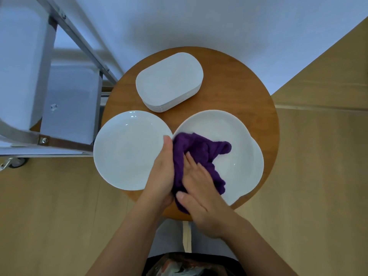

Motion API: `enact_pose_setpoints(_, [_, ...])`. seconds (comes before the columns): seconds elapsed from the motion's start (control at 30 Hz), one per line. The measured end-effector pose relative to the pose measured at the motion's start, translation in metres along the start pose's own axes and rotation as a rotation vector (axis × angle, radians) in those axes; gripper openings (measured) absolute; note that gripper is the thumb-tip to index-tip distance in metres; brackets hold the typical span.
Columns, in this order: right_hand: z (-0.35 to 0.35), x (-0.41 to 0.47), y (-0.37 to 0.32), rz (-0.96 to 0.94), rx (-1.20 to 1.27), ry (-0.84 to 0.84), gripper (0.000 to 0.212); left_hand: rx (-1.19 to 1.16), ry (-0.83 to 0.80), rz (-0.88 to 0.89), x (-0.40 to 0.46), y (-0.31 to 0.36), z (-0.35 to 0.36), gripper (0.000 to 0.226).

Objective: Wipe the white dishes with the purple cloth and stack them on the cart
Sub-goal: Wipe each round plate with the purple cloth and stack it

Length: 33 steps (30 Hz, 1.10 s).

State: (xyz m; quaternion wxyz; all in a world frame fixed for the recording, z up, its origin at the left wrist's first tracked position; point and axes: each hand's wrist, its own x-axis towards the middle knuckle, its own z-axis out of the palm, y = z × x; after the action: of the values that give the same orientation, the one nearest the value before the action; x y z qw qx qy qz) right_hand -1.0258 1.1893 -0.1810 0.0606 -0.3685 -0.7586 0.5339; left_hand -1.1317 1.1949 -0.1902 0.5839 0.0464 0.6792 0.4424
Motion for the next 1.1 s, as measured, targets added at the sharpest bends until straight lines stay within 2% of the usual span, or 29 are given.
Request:
enact_pose_setpoints(0.07, [-0.001,0.006,0.005,-0.024,-0.216,0.056,0.056,0.01,-0.038,0.013,-0.003,-0.002,-0.004,0.036])
enact_pose_setpoints(0.17, [0.004,0.013,0.005,-0.011,-0.463,0.153,0.064,0.026,-0.064,-0.036,-0.004,0.0,-0.008,0.044])
enact_pose_setpoints(0.33, [-0.007,0.031,0.005,0.082,-0.593,0.327,0.06,0.124,-0.06,0.086,-0.014,0.003,-0.004,0.038])
enact_pose_setpoints(0.4, [-0.019,0.042,0.006,0.099,-0.609,0.387,0.059,0.082,-0.029,0.114,-0.02,0.0,0.0,0.036])
enact_pose_setpoints(0.5, [-0.027,0.052,0.01,0.12,-0.619,0.481,0.059,-0.007,0.032,0.106,-0.023,0.001,0.002,0.049])
enact_pose_setpoints(0.57, [-0.035,0.052,0.02,0.221,-0.636,0.556,0.06,-0.047,0.053,0.15,-0.022,0.006,0.0,0.047])
enact_pose_setpoints(0.67, [-0.04,0.045,0.041,0.465,-0.63,0.531,0.061,-0.047,0.125,0.239,-0.019,0.015,-0.006,0.043])
enact_pose_setpoints(0.73, [-0.033,0.04,0.049,0.549,-0.566,0.502,0.056,-0.019,0.138,0.255,-0.017,0.018,-0.006,0.039])
enact_pose_setpoints(0.87, [-0.008,0.031,0.046,0.544,-0.516,0.426,0.058,0.002,0.172,0.231,-0.014,0.019,-0.005,0.022])
enact_pose_setpoints(1.0, [0.016,0.016,0.031,0.542,-0.41,0.302,0.064,0.047,0.203,0.254,-0.012,0.021,-0.002,0.03])
enact_pose_setpoints(1.1, [0.024,0.011,0.02,0.519,-0.324,0.247,0.058,0.077,0.23,0.282,-0.011,0.02,0.003,0.022])
